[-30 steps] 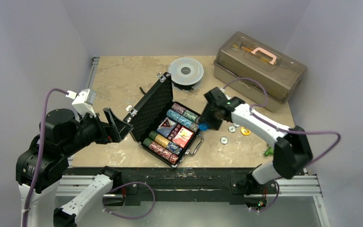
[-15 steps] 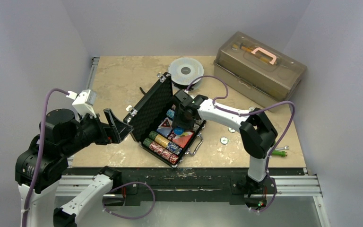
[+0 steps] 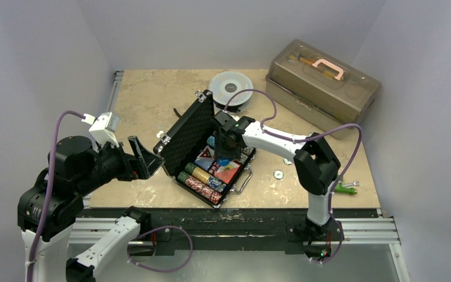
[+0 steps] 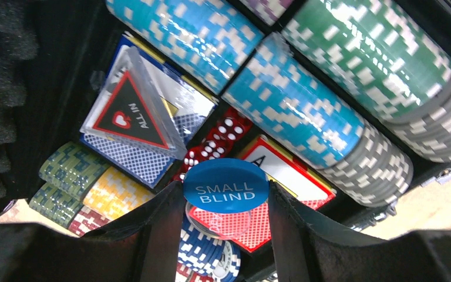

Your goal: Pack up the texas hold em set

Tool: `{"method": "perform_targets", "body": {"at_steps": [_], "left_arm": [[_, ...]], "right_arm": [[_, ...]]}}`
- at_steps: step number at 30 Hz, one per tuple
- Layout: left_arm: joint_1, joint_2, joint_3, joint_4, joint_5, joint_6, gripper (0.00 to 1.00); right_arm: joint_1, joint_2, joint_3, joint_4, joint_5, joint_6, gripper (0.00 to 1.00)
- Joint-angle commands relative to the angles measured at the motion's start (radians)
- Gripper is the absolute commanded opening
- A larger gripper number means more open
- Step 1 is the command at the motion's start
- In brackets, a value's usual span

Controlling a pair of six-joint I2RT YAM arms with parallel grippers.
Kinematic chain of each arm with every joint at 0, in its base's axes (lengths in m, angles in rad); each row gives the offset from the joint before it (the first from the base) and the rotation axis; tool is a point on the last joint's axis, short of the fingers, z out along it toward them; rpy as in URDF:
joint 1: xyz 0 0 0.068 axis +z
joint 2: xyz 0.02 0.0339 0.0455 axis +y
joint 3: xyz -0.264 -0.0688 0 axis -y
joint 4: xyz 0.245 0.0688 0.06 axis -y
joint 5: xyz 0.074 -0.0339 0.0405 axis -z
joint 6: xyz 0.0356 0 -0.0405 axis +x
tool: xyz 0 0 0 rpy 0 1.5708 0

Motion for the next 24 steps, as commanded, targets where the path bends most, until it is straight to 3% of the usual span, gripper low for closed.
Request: {"method": "perform_targets", "body": {"at_steps": [1,7,19,22,24], "left_arm": [[-0.006,0.003,0.024,0.013,0.001,0.019,0.86],[-0.007,-0.008,0.017,0.008,-0.006,0.015,0.86],[-0.007,0.000,0.003,0.025,0.003,0.011,0.86],[-0.007,0.001,-0.005,0.032,0.009,0.009,0.86],[-0.007,0.005,-0.003,0.035,0.015,0.009,0.86]], "right_arm": [[0.007,0.032,0.050,0.008,0.045,-0.072,0.24],[0.009,0.023,0.012,-0.007,0.126,-0.110,0.24],[0.038,-0.068,-0.126,-0.016,0.147,-0.072,0.23],[0.040,-0.067,-0.130,-0.013,0.144,-0.069,0.28],[0.039,-0.058,-0.109,-0.030,0.146,-0.072,0.36]]}}
